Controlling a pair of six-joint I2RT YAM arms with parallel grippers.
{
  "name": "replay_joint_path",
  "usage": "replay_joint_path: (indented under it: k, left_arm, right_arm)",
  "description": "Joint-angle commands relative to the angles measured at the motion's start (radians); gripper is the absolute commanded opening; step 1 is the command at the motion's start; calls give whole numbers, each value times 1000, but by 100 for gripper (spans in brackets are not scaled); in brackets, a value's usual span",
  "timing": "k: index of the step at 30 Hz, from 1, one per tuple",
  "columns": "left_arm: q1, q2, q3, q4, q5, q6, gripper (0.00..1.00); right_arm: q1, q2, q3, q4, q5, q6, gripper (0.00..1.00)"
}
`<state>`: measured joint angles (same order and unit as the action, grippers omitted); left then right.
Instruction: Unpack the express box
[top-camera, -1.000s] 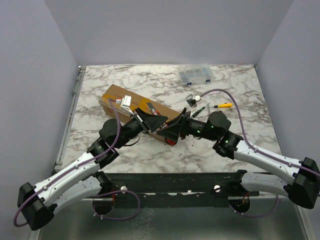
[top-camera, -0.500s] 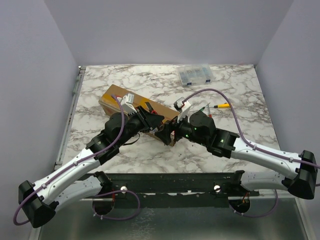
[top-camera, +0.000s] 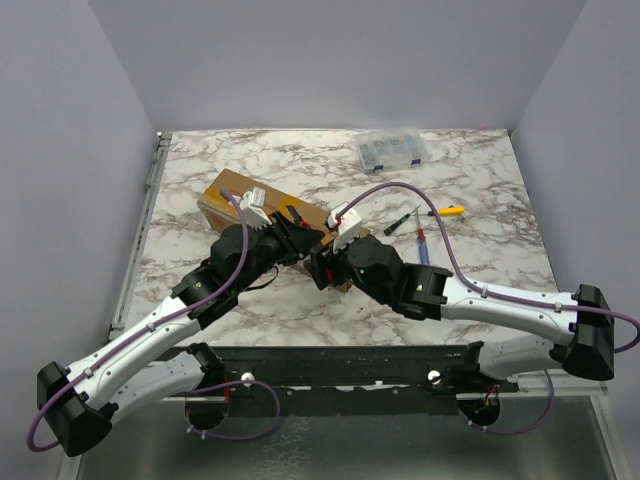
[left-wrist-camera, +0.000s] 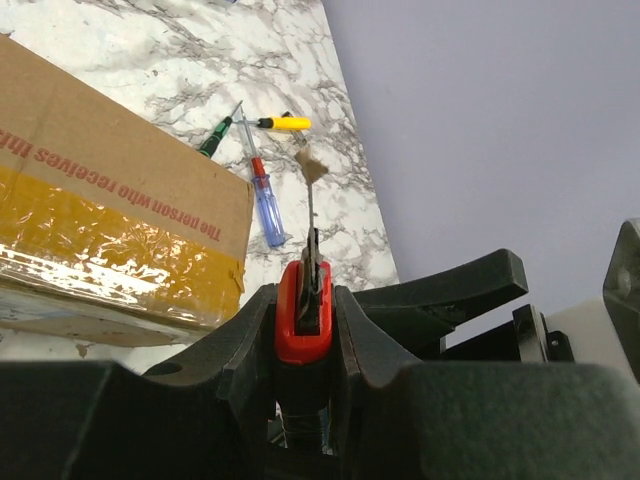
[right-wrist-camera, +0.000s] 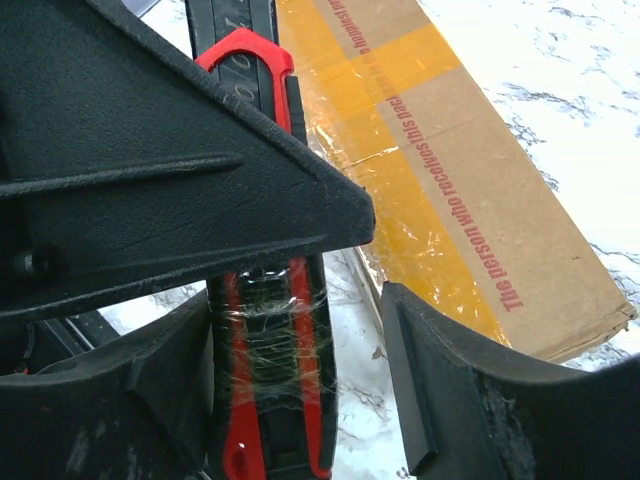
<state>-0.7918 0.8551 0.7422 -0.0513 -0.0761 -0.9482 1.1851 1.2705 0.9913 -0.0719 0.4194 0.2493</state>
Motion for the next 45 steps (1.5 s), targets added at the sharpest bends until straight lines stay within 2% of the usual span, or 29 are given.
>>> replay_joint_path:
  k: [1, 3, 4, 8, 9, 13, 16, 17, 18, 20, 21, 22, 24, 28, 35, 38, 41, 45]
  left_arm:
    - [5, -19, 24, 10, -13, -24, 0]
    - [6, -21, 18, 10, -13, -29, 0]
    - [6, -22, 15, 10, -13, -30, 0]
    - [6, -17, 8, 11, -12, -38, 0]
    - [6, -15, 9, 11, -11, -38, 0]
    - [9, -4, 18, 10, -7, -30, 0]
    - [11, 3, 19, 10, -2, -22, 0]
    - [12, 5, 19, 7, -2, -19, 0]
    - [15, 7, 20, -3, -5, -20, 11]
    - [21, 9, 19, -13, -9, -26, 48]
    - [25, 11, 18, -17, -6, -28, 70]
    - [27, 13, 17, -21, 0, -30, 80]
    - [38, 21, 16, -52, 12, -38, 88]
    - [56, 45, -1, -144, 14, -64, 89]
    - [59, 71, -101, -151, 51, -179, 90]
    - [63, 71, -130, -122, 16, -187, 92]
    - [75, 83, -155, -72, -12, -176, 93]
    - [128, 134, -169, -13, -9, -156, 93]
  right_arm:
    - [11, 26, 24, 4, 93, -28, 61]
    - [12, 22, 20, 22, 89, -28, 47]
    - [11, 21, 17, 28, 86, -28, 45]
    - [11, 30, 22, 32, 91, -29, 54]
    - [11, 32, 23, 32, 90, -29, 53]
    - [11, 30, 13, 42, 113, -24, 30]
    - [12, 5, -15, 59, 131, -16, 2]
    - [10, -8, -30, 63, 138, -12, 0]
    - [4, -19, -43, 60, 139, -9, 0]
    - [-8, -46, -64, 18, 167, 18, 0]
    - [-19, -60, -74, -7, 183, 34, 0]
    - [-41, -77, -85, -38, 189, 45, 0]
    - [-88, -113, -95, -122, 189, 70, 0]
    - [-154, -172, -71, -374, 181, 116, 0]
    - [-153, -205, -3, -792, 54, 269, 0]
    - [-154, -230, -8, -786, -51, 268, 0]
    - [-154, -202, 21, -869, 1, 333, 0]
    - [-153, -156, 36, -937, -7, 359, 0]
